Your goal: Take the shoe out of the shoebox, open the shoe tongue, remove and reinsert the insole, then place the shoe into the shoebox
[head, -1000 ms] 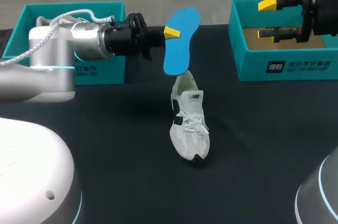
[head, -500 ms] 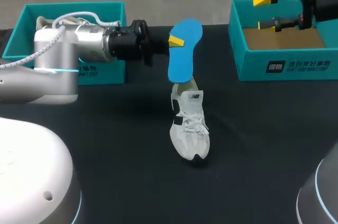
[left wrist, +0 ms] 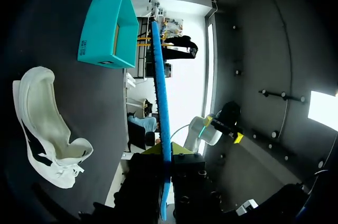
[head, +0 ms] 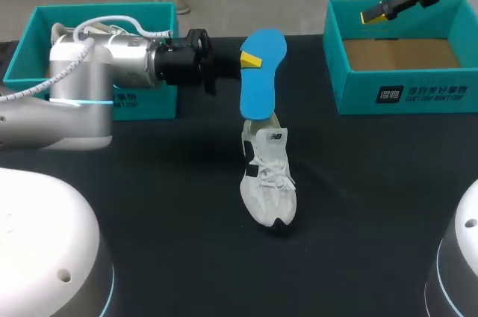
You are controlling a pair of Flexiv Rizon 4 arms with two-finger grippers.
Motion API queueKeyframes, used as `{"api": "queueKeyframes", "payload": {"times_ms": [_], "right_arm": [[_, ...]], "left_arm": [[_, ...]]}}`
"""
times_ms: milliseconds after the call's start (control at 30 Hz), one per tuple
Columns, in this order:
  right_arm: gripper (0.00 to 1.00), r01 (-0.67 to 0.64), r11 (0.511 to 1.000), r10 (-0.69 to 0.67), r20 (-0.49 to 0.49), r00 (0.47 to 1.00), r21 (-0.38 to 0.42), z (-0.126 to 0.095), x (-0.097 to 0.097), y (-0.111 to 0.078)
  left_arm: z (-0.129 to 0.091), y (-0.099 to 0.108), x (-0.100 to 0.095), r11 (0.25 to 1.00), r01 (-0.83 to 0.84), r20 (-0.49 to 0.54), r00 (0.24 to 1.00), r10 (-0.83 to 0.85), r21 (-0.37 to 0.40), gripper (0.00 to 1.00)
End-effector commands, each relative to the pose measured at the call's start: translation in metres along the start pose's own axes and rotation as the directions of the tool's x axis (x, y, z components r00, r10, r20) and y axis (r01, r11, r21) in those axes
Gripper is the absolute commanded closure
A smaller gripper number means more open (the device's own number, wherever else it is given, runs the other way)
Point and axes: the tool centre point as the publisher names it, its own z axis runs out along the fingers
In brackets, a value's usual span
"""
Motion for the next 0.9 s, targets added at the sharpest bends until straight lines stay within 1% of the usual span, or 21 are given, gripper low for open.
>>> {"api": "queueKeyframes", "payload": {"times_ms": [33, 133, 200, 300, 333, 600, 800, 833, 900], "right_arm": [[0.00, -0.023, 0.998, 0.007, 0.230, 0.973, 0.064, 0.008, 0.014, 0.013], [0.00, -0.046, 0.998, 0.030, 0.313, 0.949, 0.044, 0.014, 0.022, 0.015], [0.00, -0.066, 0.998, 0.058, 0.359, 0.931, 0.010, 0.015, 0.026, 0.016], [0.00, -0.081, 0.997, 0.081, 0.426, 0.901, -0.017, 0.018, 0.030, 0.018], [0.00, -0.070, 0.997, 0.070, 0.435, 0.898, -0.017, 0.019, 0.034, 0.019], [0.00, -0.070, 0.997, 0.070, 0.435, 0.898, -0.017, 0.019, 0.034, 0.019], [0.00, -0.070, 0.997, 0.070, 0.435, 0.898, -0.017, 0.019, 0.034, 0.019], [0.00, -0.065, 0.998, 0.067, 0.498, 0.865, -0.022, 0.026, 0.039, 0.020], [0.00, -0.063, 0.997, 0.073, 0.532, 0.844, -0.037, 0.034, 0.044, 0.022]], "left_arm": [[0.002, 0.001, -0.001, 1.000, 0.000, 0.000, 1.000, 0.000, 0.005, 1.00], [0.004, 0.001, -0.002, 1.000, -0.002, 0.003, 1.000, 0.002, 0.007, 1.00], [0.005, 0.001, -0.002, 1.000, -0.003, 0.001, 1.000, 0.003, 0.007, 1.00], [0.007, 0.000, -0.003, 1.000, -0.002, -0.003, 1.000, 0.002, 0.006, 1.00], [0.007, 0.000, -0.002, 1.000, -0.001, -0.003, 1.000, 0.001, 0.005, 1.00], [0.008, -0.002, -0.002, 1.000, 0.003, -0.011, 1.000, -0.003, 0.005, 1.00], [0.010, -0.002, -0.003, 1.000, -0.007, -0.010, 1.000, 0.007, 0.019, 1.00], [0.011, -0.002, -0.004, 1.000, -0.005, -0.013, 1.000, 0.005, 0.022, 1.00], [0.011, -0.003, -0.004, 1.000, -0.003, -0.016, 1.000, 0.003, 0.028, 1.00]]}}
